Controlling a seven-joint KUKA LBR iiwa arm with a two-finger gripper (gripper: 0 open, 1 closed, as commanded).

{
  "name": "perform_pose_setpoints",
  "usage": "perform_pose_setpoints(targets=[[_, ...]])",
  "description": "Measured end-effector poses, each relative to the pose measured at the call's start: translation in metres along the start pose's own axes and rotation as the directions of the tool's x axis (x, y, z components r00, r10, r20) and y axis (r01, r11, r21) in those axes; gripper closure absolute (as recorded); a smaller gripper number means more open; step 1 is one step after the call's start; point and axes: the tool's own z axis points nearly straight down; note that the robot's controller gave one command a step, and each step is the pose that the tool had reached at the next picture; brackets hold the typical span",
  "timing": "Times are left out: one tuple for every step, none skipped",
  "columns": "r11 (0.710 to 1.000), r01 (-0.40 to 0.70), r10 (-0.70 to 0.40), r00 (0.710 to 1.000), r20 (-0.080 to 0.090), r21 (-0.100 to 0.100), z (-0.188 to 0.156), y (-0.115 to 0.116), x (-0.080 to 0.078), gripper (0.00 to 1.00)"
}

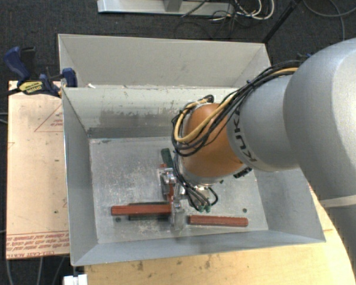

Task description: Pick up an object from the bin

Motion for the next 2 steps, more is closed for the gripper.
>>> perform_pose_setpoints(targets=[[0.997,-0.074,0.074,0.997,0.006,0.001,-0.033,0.020,0.005,0.00],[0.984,-0.178,0.178,0.984,0.003,0.002,-0.048,0.024,0.018,0.00]])
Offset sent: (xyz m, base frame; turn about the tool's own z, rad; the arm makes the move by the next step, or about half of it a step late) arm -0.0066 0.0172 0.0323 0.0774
